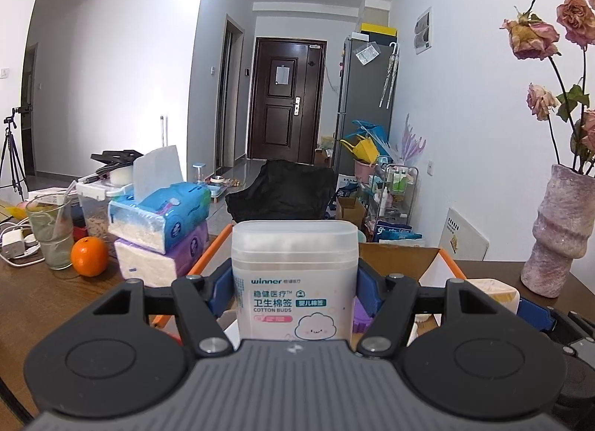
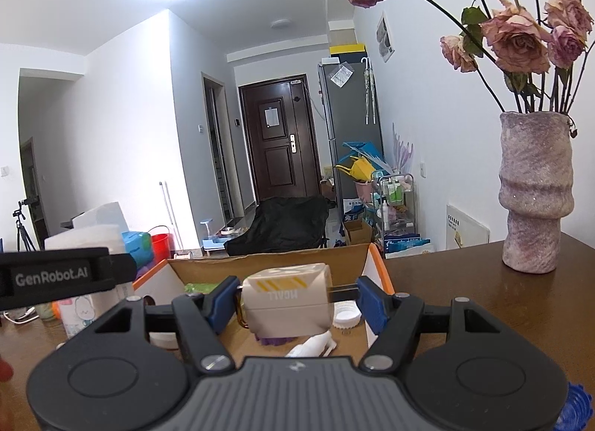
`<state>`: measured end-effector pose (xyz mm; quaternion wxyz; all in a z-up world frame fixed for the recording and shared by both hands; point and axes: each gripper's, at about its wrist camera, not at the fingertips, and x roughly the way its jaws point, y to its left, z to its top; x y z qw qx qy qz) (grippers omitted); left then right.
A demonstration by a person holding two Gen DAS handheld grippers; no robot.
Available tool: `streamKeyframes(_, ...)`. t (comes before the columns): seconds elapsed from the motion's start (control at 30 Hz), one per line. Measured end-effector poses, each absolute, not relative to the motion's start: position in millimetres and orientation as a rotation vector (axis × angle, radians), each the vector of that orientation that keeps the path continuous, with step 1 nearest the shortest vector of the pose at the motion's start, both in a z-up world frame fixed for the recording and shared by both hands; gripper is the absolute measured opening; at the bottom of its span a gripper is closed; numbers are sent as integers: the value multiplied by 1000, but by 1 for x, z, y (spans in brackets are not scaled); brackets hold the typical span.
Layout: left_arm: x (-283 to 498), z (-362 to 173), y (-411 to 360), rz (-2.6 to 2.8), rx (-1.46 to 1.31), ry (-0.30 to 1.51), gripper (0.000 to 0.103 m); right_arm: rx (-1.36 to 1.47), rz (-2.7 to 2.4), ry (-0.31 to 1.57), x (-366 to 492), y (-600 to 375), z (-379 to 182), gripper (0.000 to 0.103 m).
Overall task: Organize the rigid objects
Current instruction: 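Carry the cotton buds box and beige plug over the cardboard box, then open both grippers to drop the cotton buds box and plug into the box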
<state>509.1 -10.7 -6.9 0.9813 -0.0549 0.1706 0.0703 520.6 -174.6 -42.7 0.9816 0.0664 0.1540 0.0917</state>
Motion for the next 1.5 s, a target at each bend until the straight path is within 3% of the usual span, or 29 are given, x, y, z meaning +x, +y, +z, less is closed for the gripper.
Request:
streamKeyframes(1.23,600,-28,-3,195,-93,435,67,58,182,340,583,-159,-58,67)
streamKeyframes(1.3,599,-28,-1,198,-91,433,73,51,187,366,585,-158,-60,68)
streamKeyframes(1.37,598,-27,1,206,-91,423,96,47,193,390,590,-159,-61,68)
streamKeyframes(1.4,596,-26,1,215,-87,417,101,45,189,395,590,-159,-62,72)
streamKeyframes(1.43,596,-25,2,221,-83,411,103,43,182,397,590,-160,-62,87)
streamKeyframes(1.5,595,-25,2,226,-81,413,103,45,154,391,589,-161,-61,103)
